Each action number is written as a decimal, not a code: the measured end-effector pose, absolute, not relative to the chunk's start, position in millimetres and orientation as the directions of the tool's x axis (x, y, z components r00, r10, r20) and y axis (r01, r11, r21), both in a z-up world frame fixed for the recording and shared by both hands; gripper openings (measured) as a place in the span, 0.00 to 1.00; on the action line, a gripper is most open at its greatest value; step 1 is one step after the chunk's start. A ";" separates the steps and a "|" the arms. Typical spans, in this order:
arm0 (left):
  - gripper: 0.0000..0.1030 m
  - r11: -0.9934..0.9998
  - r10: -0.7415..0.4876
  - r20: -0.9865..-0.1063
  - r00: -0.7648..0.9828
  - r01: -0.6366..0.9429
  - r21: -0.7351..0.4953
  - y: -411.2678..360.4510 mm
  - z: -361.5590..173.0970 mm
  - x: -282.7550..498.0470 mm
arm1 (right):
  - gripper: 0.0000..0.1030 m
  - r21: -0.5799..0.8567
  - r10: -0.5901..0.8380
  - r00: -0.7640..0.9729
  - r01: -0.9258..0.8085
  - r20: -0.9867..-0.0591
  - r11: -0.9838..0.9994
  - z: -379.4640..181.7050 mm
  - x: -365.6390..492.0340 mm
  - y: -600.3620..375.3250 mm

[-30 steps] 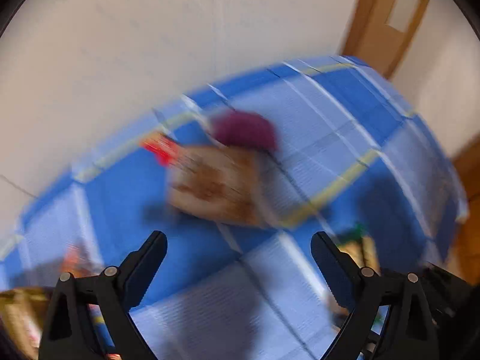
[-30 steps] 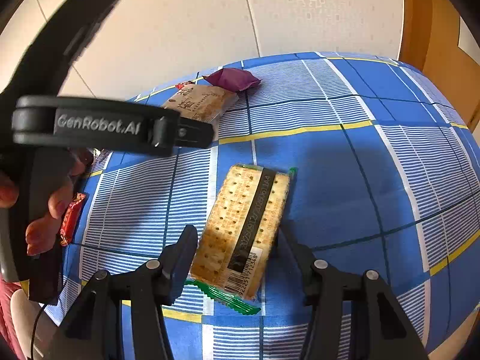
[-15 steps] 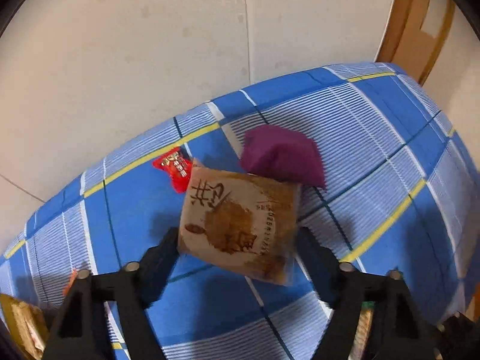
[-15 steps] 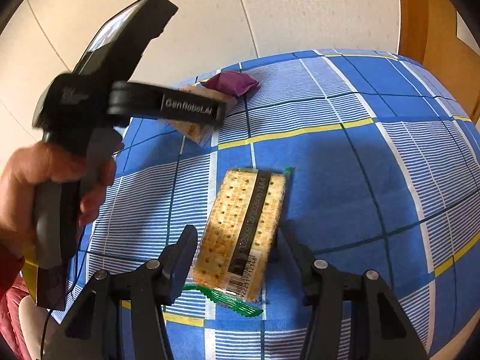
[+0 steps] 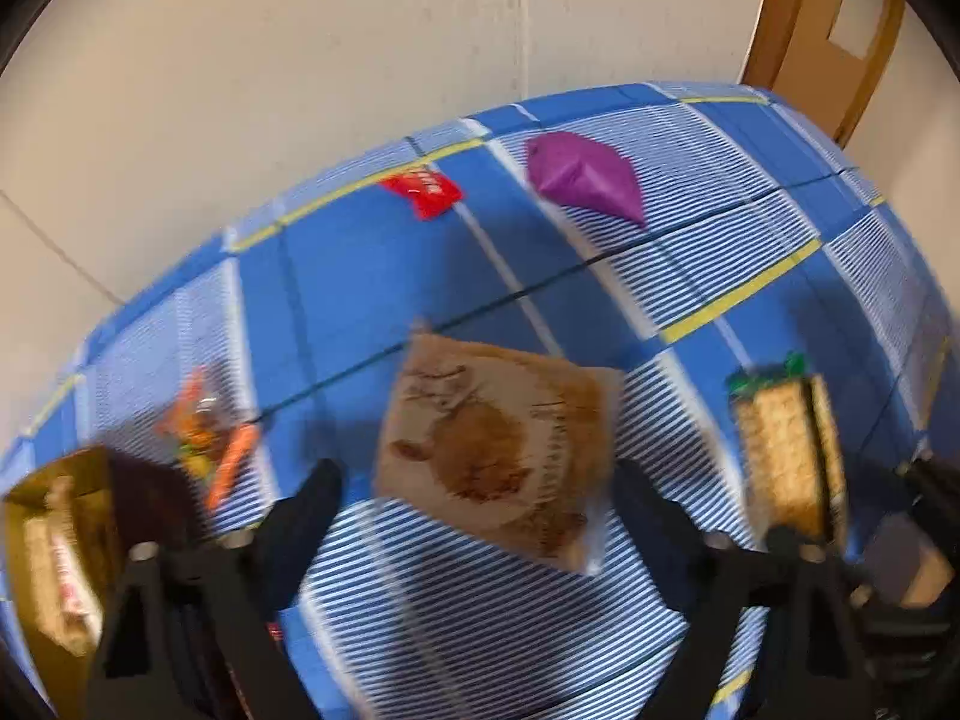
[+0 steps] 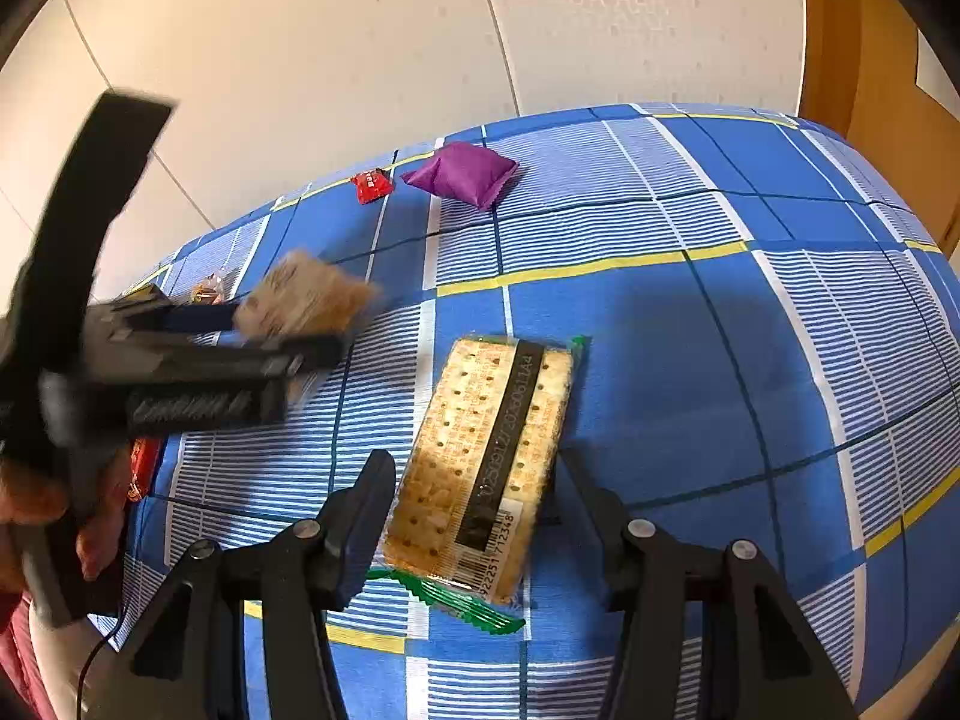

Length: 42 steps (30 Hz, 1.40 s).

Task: Organize snacks
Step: 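Close the left gripper on the round-cake pack and lift it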

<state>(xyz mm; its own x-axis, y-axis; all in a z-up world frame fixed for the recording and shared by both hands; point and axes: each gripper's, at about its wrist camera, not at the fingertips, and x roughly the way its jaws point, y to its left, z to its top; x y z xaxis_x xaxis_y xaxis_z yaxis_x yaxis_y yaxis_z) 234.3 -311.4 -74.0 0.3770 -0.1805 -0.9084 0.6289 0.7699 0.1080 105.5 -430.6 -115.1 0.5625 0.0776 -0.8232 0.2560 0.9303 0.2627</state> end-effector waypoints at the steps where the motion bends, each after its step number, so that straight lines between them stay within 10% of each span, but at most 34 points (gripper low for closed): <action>1: 0.96 0.767 -0.165 -0.895 0.414 0.624 0.147 -309.5 -69.9 232.5 | 0.54 0.266 0.079 0.563 0.259 -0.823 0.929 -115.1 105.4 -431.0; 10: 0.95 0.766 -0.197 -0.895 0.401 0.632 0.114 -314.5 -69.8 237.5 | 0.54 0.224 0.053 0.562 0.240 -0.825 0.945 -115.3 105.3 -424.2; 13: 0.76 0.766 -0.231 -0.898 0.375 0.638 0.070 -322.2 -73.4 245.6 | 0.54 0.192 0.033 0.559 0.228 -0.829 0.955 -115.5 106.3 -420.7; 20: 0.65 0.768 -0.236 -0.881 0.409 0.634 0.089 -314.3 -67.3 229.7 | 0.52 0.168 0.015 0.564 0.221 -0.826 0.961 -116.4 105.2 -418.9; 42: 0.63 0.856 -0.412 -0.796 0.443 0.488 -0.172 -201.2 -34.9 191.4 | 0.51 0.167 0.045 0.570 0.164 -0.820 0.972 -116.2 110.0 -395.0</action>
<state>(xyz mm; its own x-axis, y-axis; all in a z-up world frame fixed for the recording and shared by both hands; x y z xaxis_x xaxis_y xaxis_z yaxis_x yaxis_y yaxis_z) 191.4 -201.2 -34.9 0.4425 -0.4123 -0.7963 0.4879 0.8558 -0.1720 110.0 -395.0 -116.2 0.5702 0.0449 -0.8202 0.1637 0.9723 0.1670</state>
